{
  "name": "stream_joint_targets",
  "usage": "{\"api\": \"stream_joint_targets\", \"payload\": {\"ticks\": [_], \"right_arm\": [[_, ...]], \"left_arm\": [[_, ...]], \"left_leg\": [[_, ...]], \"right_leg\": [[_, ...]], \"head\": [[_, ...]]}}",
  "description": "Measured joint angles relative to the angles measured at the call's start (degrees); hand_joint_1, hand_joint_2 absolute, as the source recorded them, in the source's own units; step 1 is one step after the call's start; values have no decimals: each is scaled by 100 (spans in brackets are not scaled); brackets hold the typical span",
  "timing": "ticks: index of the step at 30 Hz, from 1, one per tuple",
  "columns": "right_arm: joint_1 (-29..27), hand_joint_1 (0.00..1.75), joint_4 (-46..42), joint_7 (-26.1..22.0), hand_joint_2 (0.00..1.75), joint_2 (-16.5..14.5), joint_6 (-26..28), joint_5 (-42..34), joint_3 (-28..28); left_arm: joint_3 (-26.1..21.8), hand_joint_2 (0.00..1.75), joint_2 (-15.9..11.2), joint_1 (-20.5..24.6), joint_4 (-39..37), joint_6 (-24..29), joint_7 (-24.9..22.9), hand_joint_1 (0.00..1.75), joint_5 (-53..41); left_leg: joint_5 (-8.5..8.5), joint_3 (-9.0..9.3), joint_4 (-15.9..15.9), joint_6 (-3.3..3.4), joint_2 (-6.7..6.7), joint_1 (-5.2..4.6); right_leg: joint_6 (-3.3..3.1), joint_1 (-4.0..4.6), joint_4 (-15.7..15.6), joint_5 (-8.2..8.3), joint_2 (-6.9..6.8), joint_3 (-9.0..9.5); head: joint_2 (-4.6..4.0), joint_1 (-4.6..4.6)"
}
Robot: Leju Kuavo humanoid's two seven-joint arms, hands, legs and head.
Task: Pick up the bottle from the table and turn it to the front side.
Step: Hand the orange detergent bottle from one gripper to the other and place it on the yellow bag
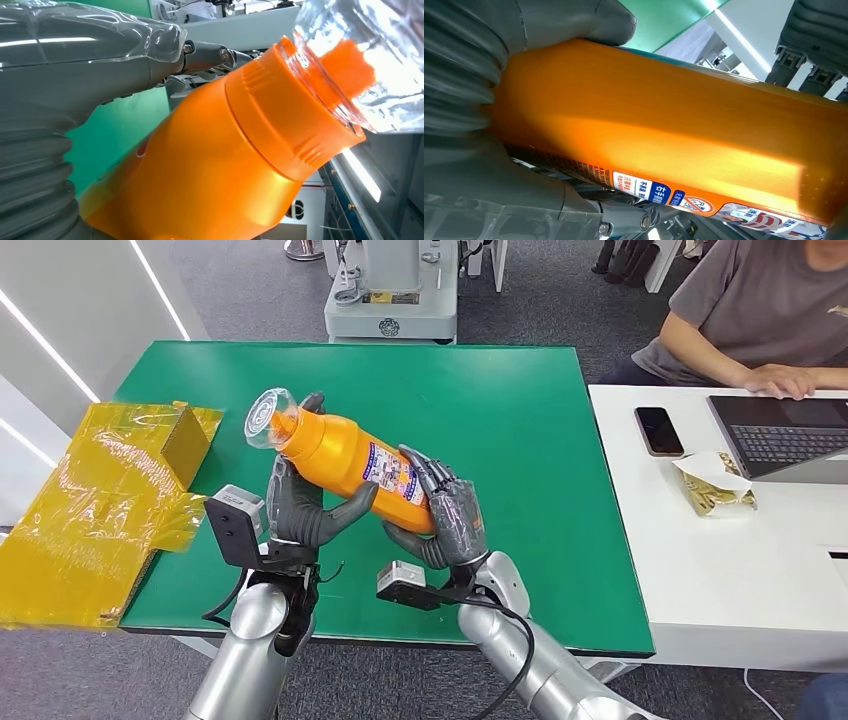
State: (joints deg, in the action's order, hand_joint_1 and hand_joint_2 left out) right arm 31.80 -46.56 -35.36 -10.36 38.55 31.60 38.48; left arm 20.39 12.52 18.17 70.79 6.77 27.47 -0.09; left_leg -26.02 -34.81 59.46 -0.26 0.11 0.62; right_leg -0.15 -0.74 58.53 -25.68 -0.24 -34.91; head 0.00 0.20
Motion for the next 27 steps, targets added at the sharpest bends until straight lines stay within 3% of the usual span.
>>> {"api": "stream_joint_targets", "payload": {"ticks": [15, 18, 22, 27], "right_arm": [[43, 175, 68, 30, 175, -7, 40, 105, 119], [54, 175, 80, 34, 175, -15, 57, 415, 79], [74, 175, 120, 36, 175, -39, 62, 598, -13], [73, 175, 176, -11, 175, -69, 62, 561, -87]], "left_arm": [[0, 175, 2, 10, -21, -10, -69, 0, -27], [0, 175, 2, -15, -27, -13, -82, 20, -57], [0, 175, 2, -38, -30, -33, -104, 175, -70], [0, 175, 2, -46, -44, -119, -77, 175, -22]], "left_leg": [[0, 0, 0, 0, 0, 0], [0, 0, 0, 0, 0, 0], [0, 0, 0, 0, 0, 0], [0, 0, 0, 0, 1, 0]], "right_leg": [[0, 0, 0, 0, 0, 0], [0, 0, 0, 0, 0, 0], [0, 0, 0, 0, 0, 0], [0, 0, 0, 0, 1, 0]], "head": [[0, -1], [0, -1], [0, 0], [0, -1]]}}
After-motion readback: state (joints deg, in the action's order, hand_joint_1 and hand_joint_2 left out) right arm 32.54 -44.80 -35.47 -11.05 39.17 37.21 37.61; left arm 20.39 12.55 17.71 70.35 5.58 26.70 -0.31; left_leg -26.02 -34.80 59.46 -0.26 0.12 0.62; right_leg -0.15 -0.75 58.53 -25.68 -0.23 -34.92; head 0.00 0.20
